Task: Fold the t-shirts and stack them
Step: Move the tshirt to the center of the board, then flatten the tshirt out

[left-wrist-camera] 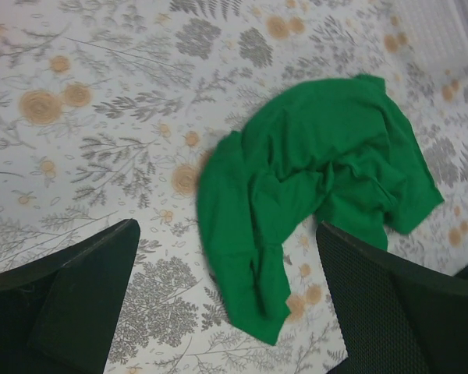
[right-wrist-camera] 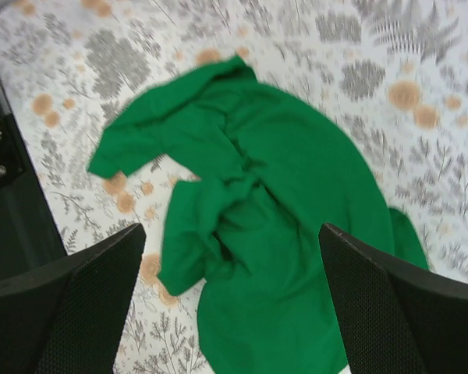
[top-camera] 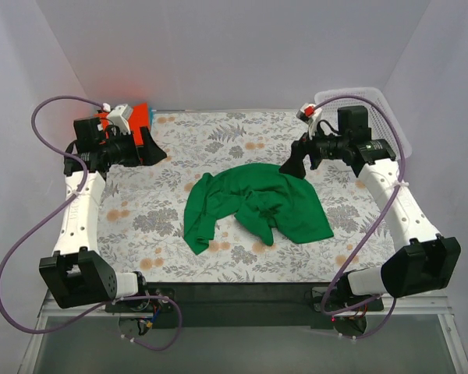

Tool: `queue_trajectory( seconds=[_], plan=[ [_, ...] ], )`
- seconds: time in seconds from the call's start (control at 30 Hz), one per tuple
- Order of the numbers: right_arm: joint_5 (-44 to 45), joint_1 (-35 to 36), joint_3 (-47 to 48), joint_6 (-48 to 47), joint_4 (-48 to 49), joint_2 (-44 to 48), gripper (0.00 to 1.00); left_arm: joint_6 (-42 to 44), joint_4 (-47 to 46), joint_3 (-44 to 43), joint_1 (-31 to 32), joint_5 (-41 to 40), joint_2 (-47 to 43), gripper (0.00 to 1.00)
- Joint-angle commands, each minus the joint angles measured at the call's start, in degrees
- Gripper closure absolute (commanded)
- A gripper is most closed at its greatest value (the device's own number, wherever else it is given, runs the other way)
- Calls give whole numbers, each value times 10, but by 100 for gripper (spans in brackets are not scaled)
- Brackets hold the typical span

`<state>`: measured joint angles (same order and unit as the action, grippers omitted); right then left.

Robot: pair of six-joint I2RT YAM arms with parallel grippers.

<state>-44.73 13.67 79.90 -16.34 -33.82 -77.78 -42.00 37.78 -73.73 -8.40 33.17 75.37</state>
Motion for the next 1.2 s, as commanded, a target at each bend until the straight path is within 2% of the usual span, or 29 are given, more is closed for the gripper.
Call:
queue_trajectory(
  seconds=[0.0, 0.07, 0.1, 0.13, 0.33, 0.63, 0.77, 0.8, 0.87, 0.9, 0.97, 1.03, 1.1, 1.17],
  plan=[
    [89, -3, -50, -46, -38, 8, 3, 122, 42, 25, 4, 163, -24, 3],
    [116, -3, -104, -65, -48, 8, 7, 168, 51, 54, 32, 166, -22, 6],
    [131, -2, -119, -69, -50, 7, 11, 184, 62, 66, 49, 154, -21, 12],
    [148, -2, -137, -81, -60, 6, 13, 217, 68, 77, 102, 138, -16, 14],
    [223, -3, -240, -120, -61, -9, 23, 249, 32, 217, 277, -22, -10, 32],
    [298, -3, -317, -120, -6, -79, 28, 215, -40, 285, 370, -183, 58, 41],
    [331, -3, -329, -124, 19, -108, 32, 199, -60, 308, 371, -222, 87, 55],
    [339, -4, -331, -128, 24, -119, 38, 197, -74, 313, 372, -237, 90, 71],
    [360, -7, -334, -133, 35, -131, 47, 206, -81, 319, 369, -272, 87, 91],
    [366, -16, -331, -137, 36, -142, 60, 212, -76, 317, 353, -274, 77, 100],
    [367, -31, -316, -137, 33, -150, 72, 251, -49, 300, 322, -263, 65, 100],
    [367, -53, -294, -139, 28, -153, 98, 307, -23, 272, 260, -251, 56, 100],
    [359, -66, -279, -139, 21, -150, 99, 345, -16, 251, 198, -256, 57, 100],
    [352, -69, -259, -140, 10, -144, 99, 386, -1, 212, 164, -251, 72, 100]
  ],
)
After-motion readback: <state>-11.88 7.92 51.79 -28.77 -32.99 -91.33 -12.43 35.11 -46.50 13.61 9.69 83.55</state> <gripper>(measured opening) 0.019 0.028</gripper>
